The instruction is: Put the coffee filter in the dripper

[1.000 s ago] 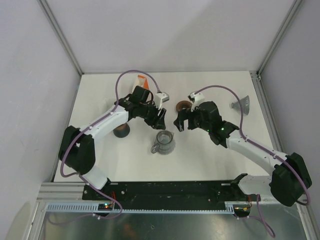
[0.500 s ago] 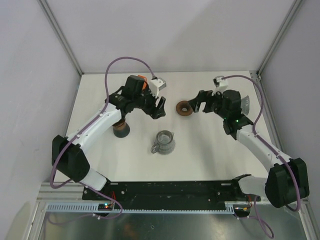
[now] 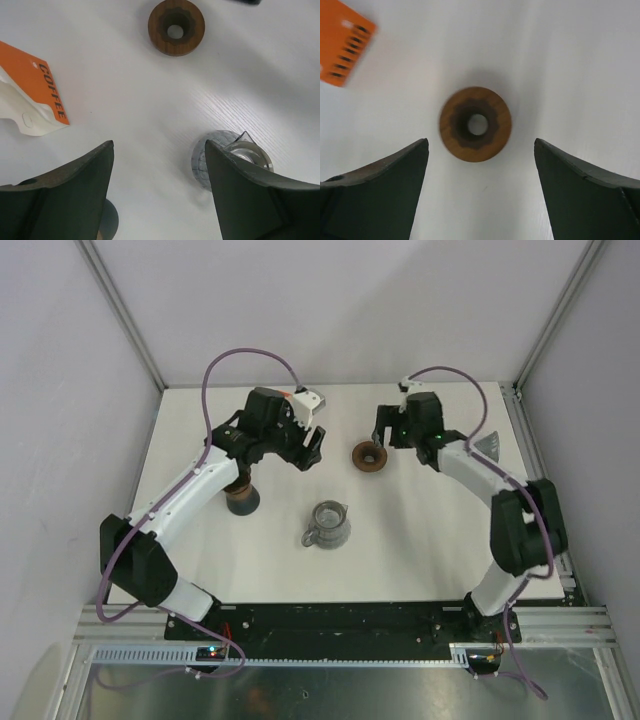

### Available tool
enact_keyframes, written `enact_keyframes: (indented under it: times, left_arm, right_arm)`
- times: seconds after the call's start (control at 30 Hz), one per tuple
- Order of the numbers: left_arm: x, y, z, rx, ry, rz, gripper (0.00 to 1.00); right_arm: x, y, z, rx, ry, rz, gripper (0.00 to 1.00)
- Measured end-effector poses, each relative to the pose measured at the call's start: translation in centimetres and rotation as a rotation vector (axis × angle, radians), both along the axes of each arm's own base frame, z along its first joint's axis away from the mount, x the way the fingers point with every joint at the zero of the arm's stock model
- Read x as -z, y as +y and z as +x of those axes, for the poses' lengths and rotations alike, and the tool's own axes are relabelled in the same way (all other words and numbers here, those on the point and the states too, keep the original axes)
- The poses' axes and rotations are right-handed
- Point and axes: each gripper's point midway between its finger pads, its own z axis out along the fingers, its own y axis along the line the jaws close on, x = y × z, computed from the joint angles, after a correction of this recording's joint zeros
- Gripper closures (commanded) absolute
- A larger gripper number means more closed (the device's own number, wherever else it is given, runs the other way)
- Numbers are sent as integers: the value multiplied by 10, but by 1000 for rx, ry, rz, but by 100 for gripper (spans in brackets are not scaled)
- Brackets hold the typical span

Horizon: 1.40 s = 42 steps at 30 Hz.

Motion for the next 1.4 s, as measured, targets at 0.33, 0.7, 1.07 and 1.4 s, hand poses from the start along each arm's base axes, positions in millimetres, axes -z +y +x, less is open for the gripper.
enact_keyframes:
  times: [0.33, 0.7, 1.07, 1.4]
  left_arm:
    - [1, 9, 7, -39, -21, 33, 22]
    - [2, 15, 11, -57, -31, 49, 22]
    - [2, 17, 13, -67, -34, 55, 22]
    - [2, 19, 14, -71, -41, 64, 22]
  right_arm:
    - [94, 3, 28, 42, 242, -297, 22]
    - [140, -3, 30, 32, 359, -400, 29]
    - [146, 9, 34, -20, 376, -363, 92]
    - [130, 5, 19, -43, 386, -337, 100]
